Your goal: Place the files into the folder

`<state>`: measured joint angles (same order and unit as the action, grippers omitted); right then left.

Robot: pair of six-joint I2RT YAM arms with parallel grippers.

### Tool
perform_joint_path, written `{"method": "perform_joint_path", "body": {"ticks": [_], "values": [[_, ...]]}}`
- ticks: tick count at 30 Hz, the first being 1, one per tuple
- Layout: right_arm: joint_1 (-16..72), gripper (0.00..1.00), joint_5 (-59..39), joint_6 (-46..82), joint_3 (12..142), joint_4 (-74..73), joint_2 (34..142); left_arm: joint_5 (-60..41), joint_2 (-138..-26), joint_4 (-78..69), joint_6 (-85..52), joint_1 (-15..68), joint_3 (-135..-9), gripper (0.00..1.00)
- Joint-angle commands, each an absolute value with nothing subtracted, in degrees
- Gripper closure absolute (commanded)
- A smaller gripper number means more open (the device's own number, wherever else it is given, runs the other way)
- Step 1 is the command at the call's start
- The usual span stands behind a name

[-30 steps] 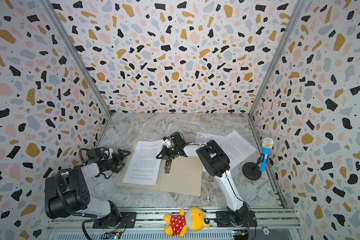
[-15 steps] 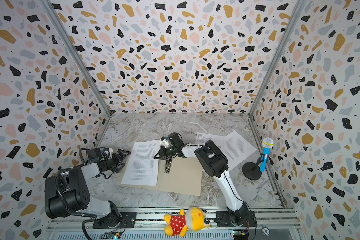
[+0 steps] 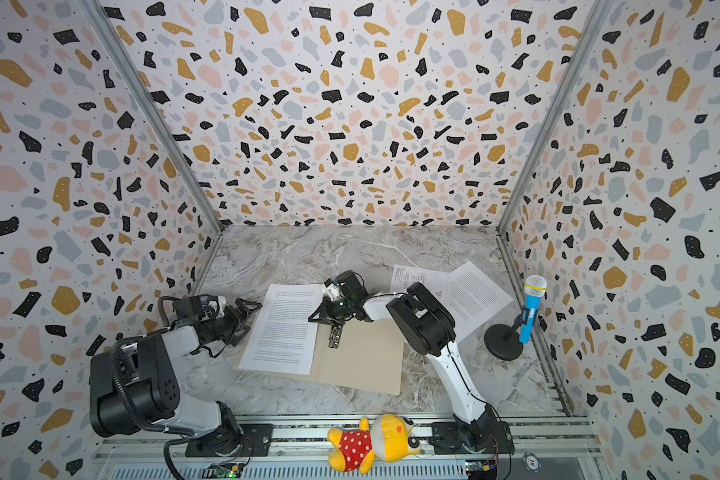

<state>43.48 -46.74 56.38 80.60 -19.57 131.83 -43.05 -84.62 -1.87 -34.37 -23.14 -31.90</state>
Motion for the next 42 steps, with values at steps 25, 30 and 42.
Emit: {"method": "perform_joint_path", "body": {"ticks": [25,30,42], "values": [[42.58,0.49,-44.83,49.46,84.38,-7.1,126.96,-42.74,-85.38,-0.42,-34.89,-23.29,-32.31,0.01],[40.68,0.3,-42.13,47.36,83.59,-5.67,123.45,-40.41,-83.13,1.23,-35.38,-23.16,-34.28,0.01],[38.64,0.27,-38.07,46.54,76.05,-5.93,114.23,-34.04,-80.72,3.63,-36.09,-11.13,-40.44,0.12]]}}
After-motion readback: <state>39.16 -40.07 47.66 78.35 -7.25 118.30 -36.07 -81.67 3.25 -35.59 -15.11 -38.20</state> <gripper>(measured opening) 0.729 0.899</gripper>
